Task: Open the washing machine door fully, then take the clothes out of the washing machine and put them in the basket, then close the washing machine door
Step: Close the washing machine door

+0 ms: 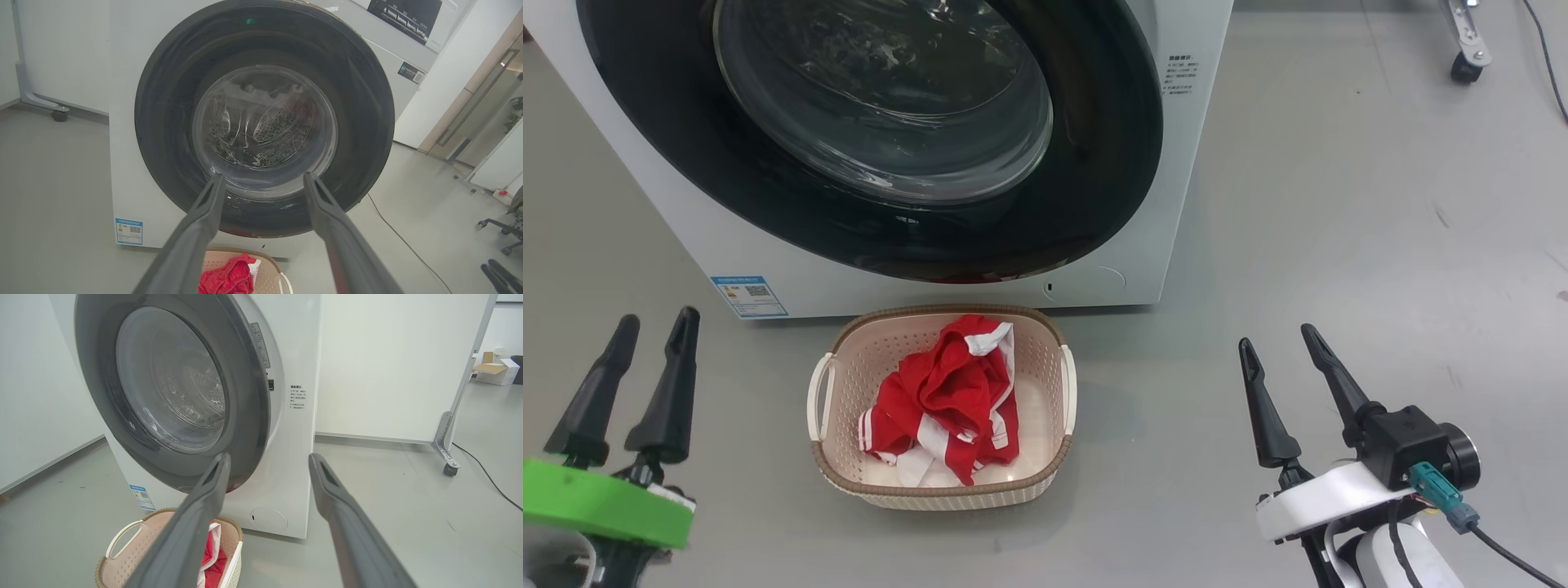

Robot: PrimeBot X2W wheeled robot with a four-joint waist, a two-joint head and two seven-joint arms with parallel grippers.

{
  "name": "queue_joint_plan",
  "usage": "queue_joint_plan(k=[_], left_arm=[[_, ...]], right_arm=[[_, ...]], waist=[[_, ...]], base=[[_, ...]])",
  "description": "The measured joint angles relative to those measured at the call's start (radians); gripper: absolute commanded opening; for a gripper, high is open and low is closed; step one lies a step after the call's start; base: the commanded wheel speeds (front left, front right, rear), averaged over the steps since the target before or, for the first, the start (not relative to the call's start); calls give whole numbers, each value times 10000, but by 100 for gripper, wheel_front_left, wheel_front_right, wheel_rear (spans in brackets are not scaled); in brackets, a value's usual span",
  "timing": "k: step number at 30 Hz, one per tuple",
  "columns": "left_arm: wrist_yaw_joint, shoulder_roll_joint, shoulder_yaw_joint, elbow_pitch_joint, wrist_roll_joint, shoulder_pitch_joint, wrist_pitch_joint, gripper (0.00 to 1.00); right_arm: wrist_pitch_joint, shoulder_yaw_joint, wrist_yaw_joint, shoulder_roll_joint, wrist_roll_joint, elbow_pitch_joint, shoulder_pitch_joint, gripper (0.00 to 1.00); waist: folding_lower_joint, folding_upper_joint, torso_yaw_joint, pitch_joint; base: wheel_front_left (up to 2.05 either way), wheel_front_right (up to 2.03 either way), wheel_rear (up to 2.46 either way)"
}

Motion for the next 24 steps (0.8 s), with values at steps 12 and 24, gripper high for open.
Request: queue_joint_plan(k=[12,24], left_arm=[[886,-186,-1016,884,4748,1469,-1965,100],[1942,-836,-1770,1413,5856,2135,-2652,100]], right_arm=[[0,-67,-102,23,-79,15,706,100],[0,-73,-265,52,-77,67,1388,100]], waist=[[0,1,-164,-608],[0,1,-193,-1045]], base=[[0,0,0],[0,0,0]])
